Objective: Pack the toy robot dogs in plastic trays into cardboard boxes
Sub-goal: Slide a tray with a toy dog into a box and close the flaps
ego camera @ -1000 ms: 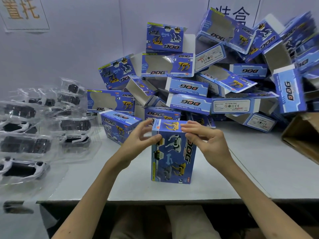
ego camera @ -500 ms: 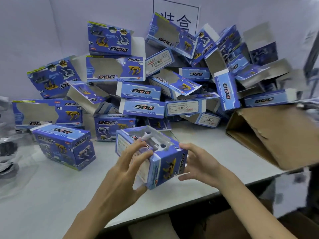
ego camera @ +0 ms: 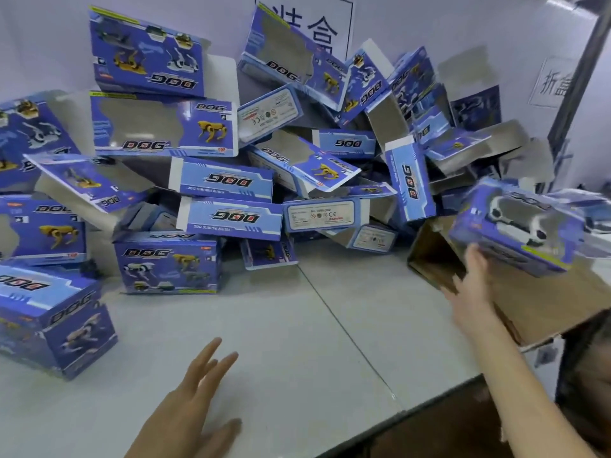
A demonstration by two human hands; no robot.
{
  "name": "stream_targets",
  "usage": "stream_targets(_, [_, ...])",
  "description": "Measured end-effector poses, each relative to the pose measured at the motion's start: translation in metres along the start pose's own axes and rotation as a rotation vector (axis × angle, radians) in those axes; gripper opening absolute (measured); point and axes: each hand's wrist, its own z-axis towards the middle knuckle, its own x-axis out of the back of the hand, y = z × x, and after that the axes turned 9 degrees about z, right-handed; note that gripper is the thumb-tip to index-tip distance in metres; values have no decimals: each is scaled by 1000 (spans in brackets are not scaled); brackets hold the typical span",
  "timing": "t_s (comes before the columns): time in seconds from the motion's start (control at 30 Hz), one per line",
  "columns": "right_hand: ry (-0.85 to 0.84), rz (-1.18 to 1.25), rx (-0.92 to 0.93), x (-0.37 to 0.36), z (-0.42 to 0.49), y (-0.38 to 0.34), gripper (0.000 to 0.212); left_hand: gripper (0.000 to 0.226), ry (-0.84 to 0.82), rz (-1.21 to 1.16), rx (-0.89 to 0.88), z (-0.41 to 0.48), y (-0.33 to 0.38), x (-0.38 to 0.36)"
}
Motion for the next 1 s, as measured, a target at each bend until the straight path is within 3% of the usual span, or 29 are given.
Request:
stream_targets(0.1, [-142, -488, 9, 1, 12, 37, 48, 46, 5, 112, -37, 0, 2, 3])
stream_targets(0.2, [-282, -622, -19, -1, -17, 85, 43, 34, -57, 220, -70, -6, 4, -8])
stream_targets(0.43, [-700, -657, 134, -88, -101, 105, 34, 42, -390, 164, 6, -3, 10, 12])
stream_targets(0.6, [-1070, -580, 289, -186, -170, 91, 29, 32, -562, 349, 91, -8, 5, 19])
stream_targets(0.67, [-1192, -567, 350, -226, -194, 92, 32, 32, -735, 134, 106, -3, 4, 35])
stream_targets(0.7, [-1251, -588, 386, -245, -207, 95, 39, 34, -695, -5, 31, -14, -7, 35])
stream_targets(0.73, [-1307, -623, 412, -262, -220, 101, 49, 46, -590, 53, -46, -20, -10, 28])
stream_targets(0.8, [-1401, -718, 421, -290, -245, 118, 74, 90, -567, -120, 3, -9, -17, 47])
stream_targets(0.83, [-1426, -771, 421, -301, -257, 129, 86, 100, -568, -106, 13, -14, -21, 59])
stream_targets(0.87, [-1429, -822, 414, -311, -266, 140, 97, 56, -581, -36, 113, -24, -27, 64])
stream_targets(0.9, [-1413, -858, 387, -318, -274, 152, 105, 36, -438, -31, 263, -33, -35, 73])
stream_targets(0.93, [-1381, -875, 346, -324, -281, 162, 108, 38, -270, -32, 404, -45, -43, 85])
stream_targets(1.0, [-1284, -848, 275, -329, -288, 177, 101, 21, 70, -52, 498, -69, -54, 113])
